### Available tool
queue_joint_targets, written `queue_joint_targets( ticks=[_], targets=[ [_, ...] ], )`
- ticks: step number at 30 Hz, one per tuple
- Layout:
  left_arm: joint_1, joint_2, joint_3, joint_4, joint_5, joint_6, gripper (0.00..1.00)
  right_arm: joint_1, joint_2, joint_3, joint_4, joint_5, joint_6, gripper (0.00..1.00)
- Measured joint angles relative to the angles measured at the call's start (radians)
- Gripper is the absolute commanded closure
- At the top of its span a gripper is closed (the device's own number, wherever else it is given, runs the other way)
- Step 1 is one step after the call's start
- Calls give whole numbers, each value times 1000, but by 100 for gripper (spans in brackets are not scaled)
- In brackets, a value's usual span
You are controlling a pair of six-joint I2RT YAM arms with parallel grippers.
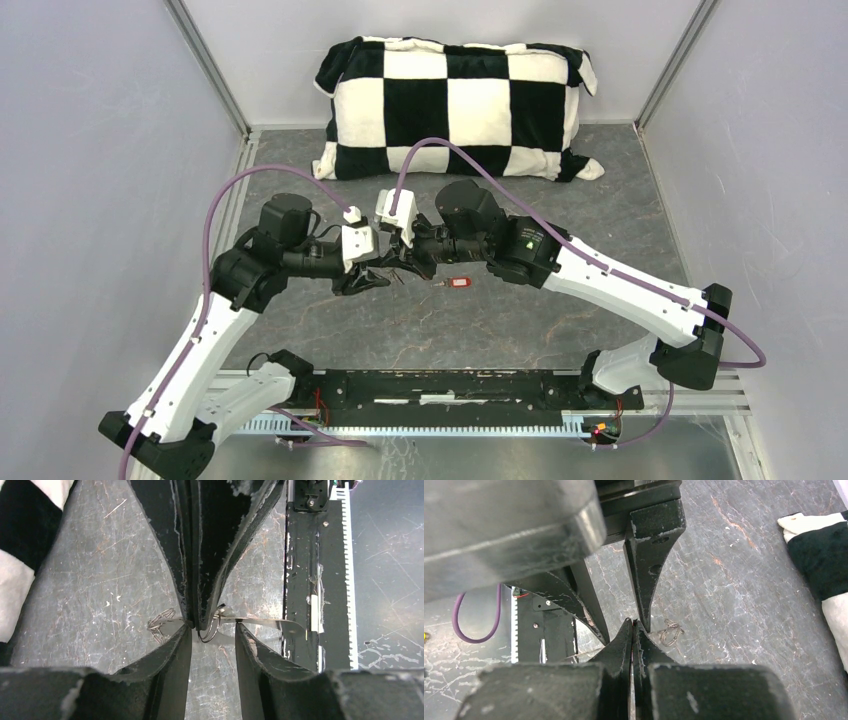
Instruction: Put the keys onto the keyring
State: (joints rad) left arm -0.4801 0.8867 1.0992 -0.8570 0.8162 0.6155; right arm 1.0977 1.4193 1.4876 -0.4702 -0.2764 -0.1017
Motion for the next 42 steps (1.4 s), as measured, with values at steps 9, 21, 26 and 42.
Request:
queue_joint_targets(
  ticks=[9,21,26,42],
  targets=[
    [0,-16,5,-1,22,2,81,0,-3,-13,-2,-18,0,100],
    [0,13,39,-58,36,70,98,1,-3,-13,-10,-49,-1,96],
    [0,16,50,-89,51,121,98,2,-5,-13,-10,-35,-1,66],
    [0,-120,-124,456,204,-348,98,-170,-346,-330,339,-191,57,48]
  ],
)
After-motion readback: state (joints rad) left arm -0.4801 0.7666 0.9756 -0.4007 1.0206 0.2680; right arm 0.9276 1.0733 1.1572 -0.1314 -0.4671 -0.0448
